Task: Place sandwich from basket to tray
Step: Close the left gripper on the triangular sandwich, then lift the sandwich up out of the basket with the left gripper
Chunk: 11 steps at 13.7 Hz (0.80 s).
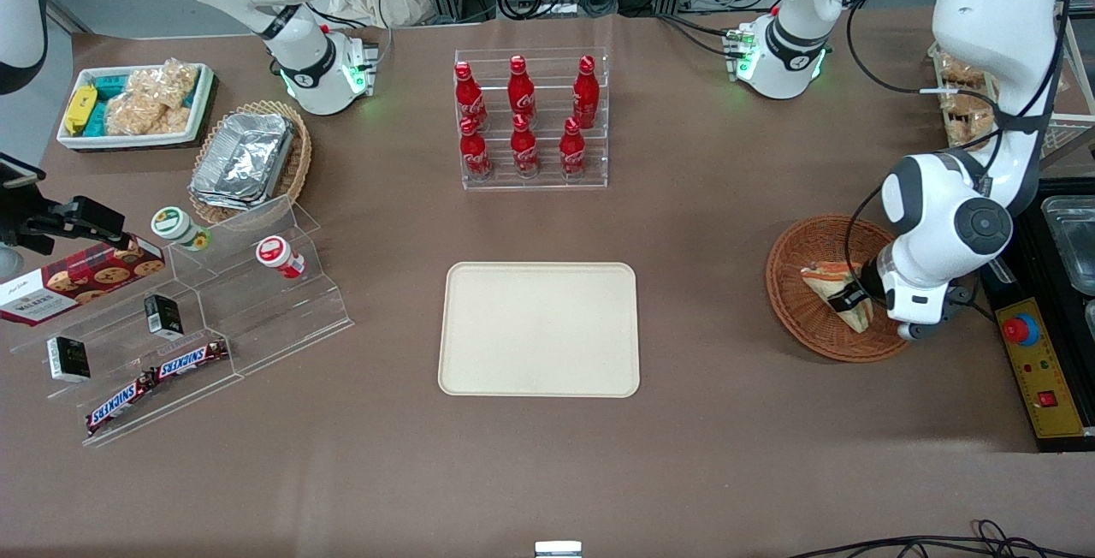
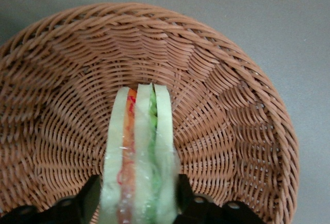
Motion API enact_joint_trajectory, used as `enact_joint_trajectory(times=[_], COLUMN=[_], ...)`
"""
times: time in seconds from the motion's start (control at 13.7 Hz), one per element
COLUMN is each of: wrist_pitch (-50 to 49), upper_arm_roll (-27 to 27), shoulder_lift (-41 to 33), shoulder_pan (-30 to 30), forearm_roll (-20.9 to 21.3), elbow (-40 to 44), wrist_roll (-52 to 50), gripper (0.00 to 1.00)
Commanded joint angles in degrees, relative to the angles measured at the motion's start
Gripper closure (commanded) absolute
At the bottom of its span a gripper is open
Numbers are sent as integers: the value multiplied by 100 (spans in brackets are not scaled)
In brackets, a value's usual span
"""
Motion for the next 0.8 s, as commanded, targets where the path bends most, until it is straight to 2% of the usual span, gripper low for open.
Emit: enact_joint_trajectory(times=[0.0,0.07,0.22,0.44,0.58,0.73], wrist_pitch=[-594,-1093,-2357,-4449,-5278,-5711], upper_arm_roll=[-37,-54,-168,-326,-414,-414], shoulder_lift=[-290,-448,-642,-599,-546,-546], shoulder_pan=[-32,-32,-41,-41,-32,-32], forearm_roll=[128,137,137,76,-21,-127], elbow=[149,341,1034,2807,3776,4419], wrist_roll=[-240,-162,-117,-56,364,882], gripper=[89,100,100,100,100,100])
